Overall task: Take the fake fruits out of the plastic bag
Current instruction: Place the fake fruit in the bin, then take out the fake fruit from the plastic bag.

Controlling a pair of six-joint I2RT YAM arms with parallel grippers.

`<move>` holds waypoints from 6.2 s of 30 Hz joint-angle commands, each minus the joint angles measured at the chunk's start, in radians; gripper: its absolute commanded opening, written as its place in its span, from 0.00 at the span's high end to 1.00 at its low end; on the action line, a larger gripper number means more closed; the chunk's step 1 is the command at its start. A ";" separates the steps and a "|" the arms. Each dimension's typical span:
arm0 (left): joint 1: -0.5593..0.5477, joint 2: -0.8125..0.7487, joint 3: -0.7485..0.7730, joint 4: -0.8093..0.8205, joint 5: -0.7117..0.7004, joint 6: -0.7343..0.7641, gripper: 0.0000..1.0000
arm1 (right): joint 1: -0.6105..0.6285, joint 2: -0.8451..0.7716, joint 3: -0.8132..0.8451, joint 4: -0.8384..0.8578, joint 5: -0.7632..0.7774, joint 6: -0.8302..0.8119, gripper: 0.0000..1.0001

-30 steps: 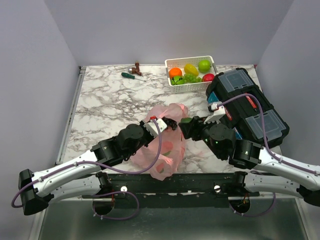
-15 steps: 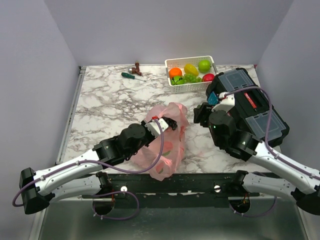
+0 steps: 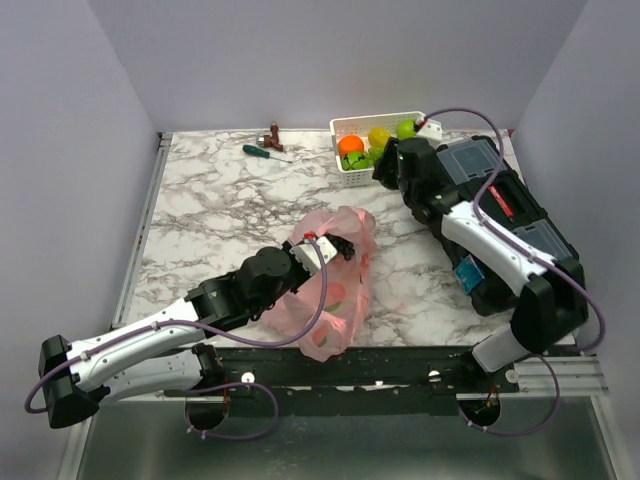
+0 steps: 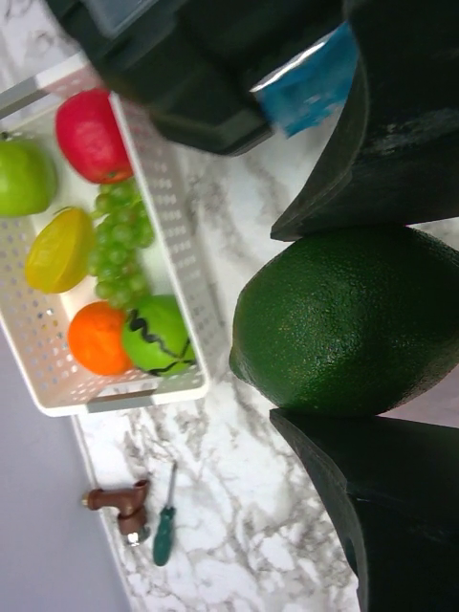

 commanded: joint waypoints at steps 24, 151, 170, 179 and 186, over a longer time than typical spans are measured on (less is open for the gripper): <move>-0.002 -0.052 0.051 -0.005 0.080 -0.025 1.00 | -0.136 1.126 1.172 -0.093 -0.154 -0.057 0.76; -0.061 0.075 0.054 -0.022 0.053 0.001 1.00 | 0.426 0.371 -0.372 0.691 0.165 0.292 0.14; -0.078 0.066 0.049 -0.021 0.034 0.008 1.00 | 0.398 0.558 -0.233 0.592 0.202 0.281 0.54; -0.078 0.075 0.048 -0.021 0.020 0.014 1.00 | 0.396 0.298 -0.328 0.620 0.050 0.119 0.89; -0.078 0.077 0.042 -0.014 -0.012 0.025 1.00 | 0.397 0.085 -0.450 0.565 -0.047 0.113 0.99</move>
